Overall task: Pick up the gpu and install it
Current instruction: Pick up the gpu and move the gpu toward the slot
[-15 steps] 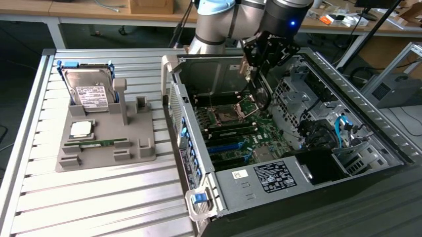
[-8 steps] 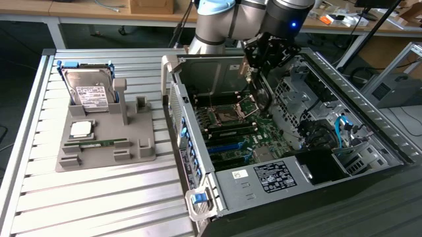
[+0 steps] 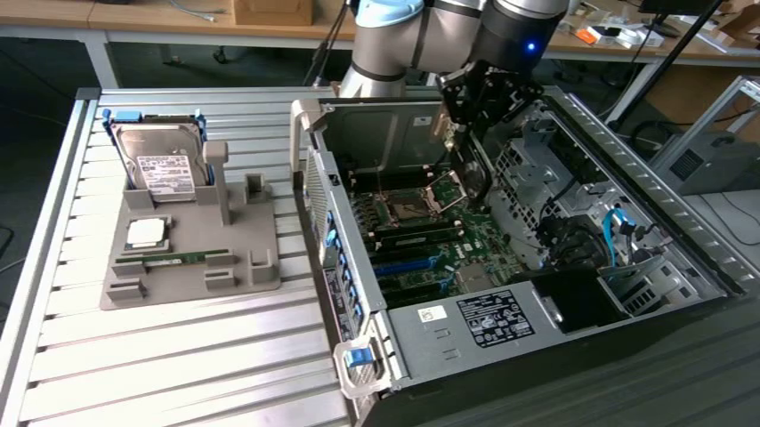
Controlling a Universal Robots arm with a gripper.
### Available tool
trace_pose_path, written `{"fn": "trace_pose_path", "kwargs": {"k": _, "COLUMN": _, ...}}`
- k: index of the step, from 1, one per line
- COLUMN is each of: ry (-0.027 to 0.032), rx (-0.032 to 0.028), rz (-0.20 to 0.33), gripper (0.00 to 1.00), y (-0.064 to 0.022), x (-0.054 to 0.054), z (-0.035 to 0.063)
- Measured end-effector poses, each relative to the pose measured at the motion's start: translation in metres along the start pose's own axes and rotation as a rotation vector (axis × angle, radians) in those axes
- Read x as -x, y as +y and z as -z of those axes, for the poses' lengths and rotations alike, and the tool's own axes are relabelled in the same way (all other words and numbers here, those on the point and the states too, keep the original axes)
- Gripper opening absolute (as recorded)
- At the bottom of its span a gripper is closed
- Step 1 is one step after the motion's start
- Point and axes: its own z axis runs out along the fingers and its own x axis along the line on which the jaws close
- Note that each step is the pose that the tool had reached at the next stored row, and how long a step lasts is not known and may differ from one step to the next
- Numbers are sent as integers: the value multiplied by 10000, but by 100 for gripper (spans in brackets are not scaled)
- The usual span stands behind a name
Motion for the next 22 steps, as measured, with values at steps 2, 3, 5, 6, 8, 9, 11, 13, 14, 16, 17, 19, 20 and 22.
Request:
{"fn": "trace_pose_path", "kwargs": {"k": 2, "ry": 0, "rx": 1, "rz": 0, "gripper": 27, "y": -2, "x": 8, "z": -6}}
{"fn": "trace_pose_path", "kwargs": {"k": 3, "ry": 0, "rx": 1, "rz": 0, "gripper": 27, "y": -3, "x": 13, "z": -10}}
{"fn": "trace_pose_path", "kwargs": {"k": 5, "ry": 0, "rx": 1, "rz": 0, "gripper": 27, "y": -6, "x": 24, "z": -19}}
{"fn": "trace_pose_path", "kwargs": {"k": 6, "ry": 0, "rx": 0, "rz": 0, "gripper": 27, "y": -7, "x": 28, "z": -22}}
{"fn": "trace_pose_path", "kwargs": {"k": 8, "ry": 0, "rx": 0, "rz": 0, "gripper": 27, "y": -9, "x": 35, "z": -28}}
{"fn": "trace_pose_path", "kwargs": {"k": 9, "ry": 0, "rx": 0, "rz": 0, "gripper": 27, "y": -10, "x": 39, "z": -31}}
{"fn": "trace_pose_path", "kwargs": {"k": 11, "ry": 0, "rx": 1, "rz": 0, "gripper": 27, "y": -12, "x": 45, "z": -37}}
{"fn": "trace_pose_path", "kwargs": {"k": 13, "ry": -1, "rx": 1, "rz": 0, "gripper": 27, "y": -13, "x": 52, "z": -43}}
{"fn": "trace_pose_path", "kwargs": {"k": 14, "ry": -1, "rx": 1, "rz": 0, "gripper": 27, "y": -14, "x": 54, "z": -47}}
{"fn": "trace_pose_path", "kwargs": {"k": 16, "ry": 0, "rx": -1, "rz": 0, "gripper": 27, "y": -16, "x": 62, "z": -56}}
{"fn": "trace_pose_path", "kwargs": {"k": 17, "ry": 1, "rx": -3, "rz": 0, "gripper": 27, "y": -16, "x": 63, "z": -57}}
{"fn": "trace_pose_path", "kwargs": {"k": 19, "ry": 0, "rx": 0, "rz": 0, "gripper": 27, "y": -16, "x": 64, "z": -59}}
{"fn": "trace_pose_path", "kwargs": {"k": 20, "ry": 0, "rx": 0, "rz": 0, "gripper": 27, "y": -16, "x": 64, "z": -59}}
{"fn": "trace_pose_path", "kwargs": {"k": 22, "ry": 0, "rx": 0, "rz": 0, "gripper": 27, "y": -16, "x": 64, "z": -59}}
